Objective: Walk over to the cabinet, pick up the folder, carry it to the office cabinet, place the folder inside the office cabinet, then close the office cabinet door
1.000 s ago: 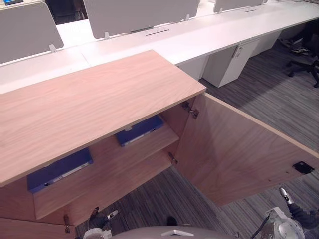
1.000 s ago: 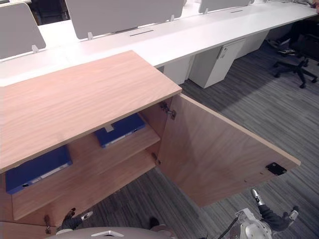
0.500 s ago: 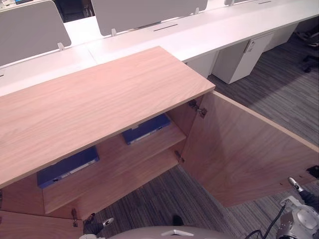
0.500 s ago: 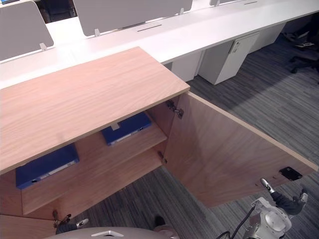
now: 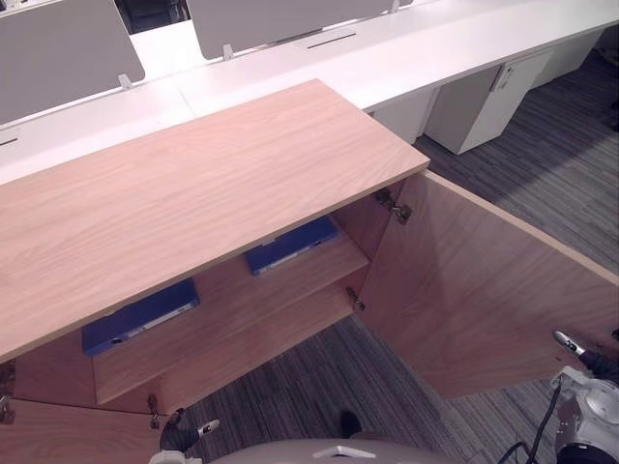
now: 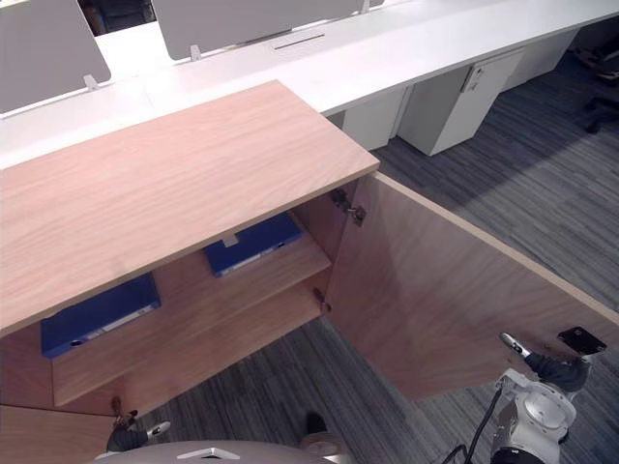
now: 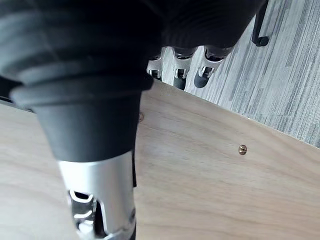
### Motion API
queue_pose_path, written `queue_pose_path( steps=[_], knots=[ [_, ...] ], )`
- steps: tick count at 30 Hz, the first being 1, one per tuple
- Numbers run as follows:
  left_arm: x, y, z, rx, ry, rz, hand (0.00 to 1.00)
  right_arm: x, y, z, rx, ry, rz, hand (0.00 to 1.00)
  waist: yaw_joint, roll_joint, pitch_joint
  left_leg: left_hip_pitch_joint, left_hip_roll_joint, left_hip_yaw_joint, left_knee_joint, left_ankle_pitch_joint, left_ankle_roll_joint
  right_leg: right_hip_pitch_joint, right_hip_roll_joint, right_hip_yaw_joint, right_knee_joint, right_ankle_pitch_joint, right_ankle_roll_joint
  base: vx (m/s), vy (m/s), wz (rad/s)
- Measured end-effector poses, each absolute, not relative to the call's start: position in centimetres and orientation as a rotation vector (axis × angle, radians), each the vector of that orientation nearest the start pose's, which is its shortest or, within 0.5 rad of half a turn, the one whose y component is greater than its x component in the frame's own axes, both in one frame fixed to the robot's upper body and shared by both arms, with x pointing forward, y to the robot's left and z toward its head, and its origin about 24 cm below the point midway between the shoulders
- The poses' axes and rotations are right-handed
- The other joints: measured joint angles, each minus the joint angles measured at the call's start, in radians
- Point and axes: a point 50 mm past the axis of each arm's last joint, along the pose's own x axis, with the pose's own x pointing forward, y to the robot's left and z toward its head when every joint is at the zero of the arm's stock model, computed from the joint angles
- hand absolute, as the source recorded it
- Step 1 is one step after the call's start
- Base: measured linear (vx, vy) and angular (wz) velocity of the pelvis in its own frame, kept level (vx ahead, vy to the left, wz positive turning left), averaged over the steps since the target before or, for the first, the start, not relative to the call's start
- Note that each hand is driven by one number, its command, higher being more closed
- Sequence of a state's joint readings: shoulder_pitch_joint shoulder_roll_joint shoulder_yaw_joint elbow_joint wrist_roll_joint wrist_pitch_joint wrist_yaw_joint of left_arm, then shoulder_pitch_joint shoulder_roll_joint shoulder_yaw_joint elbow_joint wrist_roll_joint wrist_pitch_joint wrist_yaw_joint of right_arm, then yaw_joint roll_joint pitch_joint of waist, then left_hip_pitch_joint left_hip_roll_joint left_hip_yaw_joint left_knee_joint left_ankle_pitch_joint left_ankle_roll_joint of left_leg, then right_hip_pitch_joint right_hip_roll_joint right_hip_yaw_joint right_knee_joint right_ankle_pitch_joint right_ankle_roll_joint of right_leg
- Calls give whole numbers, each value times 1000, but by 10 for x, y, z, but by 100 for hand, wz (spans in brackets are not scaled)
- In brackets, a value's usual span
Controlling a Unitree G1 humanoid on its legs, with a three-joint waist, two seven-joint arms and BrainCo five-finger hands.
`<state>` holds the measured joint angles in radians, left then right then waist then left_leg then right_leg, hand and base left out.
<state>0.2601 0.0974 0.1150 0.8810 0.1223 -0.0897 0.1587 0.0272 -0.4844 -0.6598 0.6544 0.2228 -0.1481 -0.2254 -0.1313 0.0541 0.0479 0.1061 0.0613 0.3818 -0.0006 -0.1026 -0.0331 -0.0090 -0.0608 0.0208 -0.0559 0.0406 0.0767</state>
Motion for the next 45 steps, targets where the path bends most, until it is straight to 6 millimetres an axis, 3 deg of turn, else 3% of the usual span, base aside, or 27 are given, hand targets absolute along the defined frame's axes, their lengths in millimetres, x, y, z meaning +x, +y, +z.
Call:
queue_pose_path(
  steps=[10,18,24,32,39,45],
  knots=[
    [66,218,-150,230,1024,280,0,149,-407,4,-202,294,-956,0,-13,-23,15,1,0,0,1,0,0,7,1,0,-15,7,2,-40,-30,-1],
    [73,217,-149,240,1004,257,0,144,-380,0,-214,263,-897,0,-33,-25,16,0,1,0,1,1,1,8,2,3,-23,18,4,-54,-35,-2],
    [77,217,-147,258,985,243,0,135,-351,-6,-161,234,-895,0,-34,-28,17,2,3,3,1,4,6,4,6,11,-27,27,1,-87,-45,-6],
    [82,213,-147,272,977,218,0,130,-305,-19,-93,249,-791,0,-32,-55,15,2,9,13,1,12,6,-18,14,18,-31,48,-3,-97,-50,-17],
    [87,210,-149,293,983,208,0,122,-260,-26,-61,258,-618,0,-26,-63,14,-5,20,1,-3,17,0,-43,13,-43,-30,77,-10,-100,-51,-24],
    [95,208,-148,298,971,203,0,128,-226,-32,4,275,-477,0,-23,-76,14,-17,29,-3,-4,22,-11,-69,17,-91,-25,92,-15,-103,-55,-29]
  ],
)
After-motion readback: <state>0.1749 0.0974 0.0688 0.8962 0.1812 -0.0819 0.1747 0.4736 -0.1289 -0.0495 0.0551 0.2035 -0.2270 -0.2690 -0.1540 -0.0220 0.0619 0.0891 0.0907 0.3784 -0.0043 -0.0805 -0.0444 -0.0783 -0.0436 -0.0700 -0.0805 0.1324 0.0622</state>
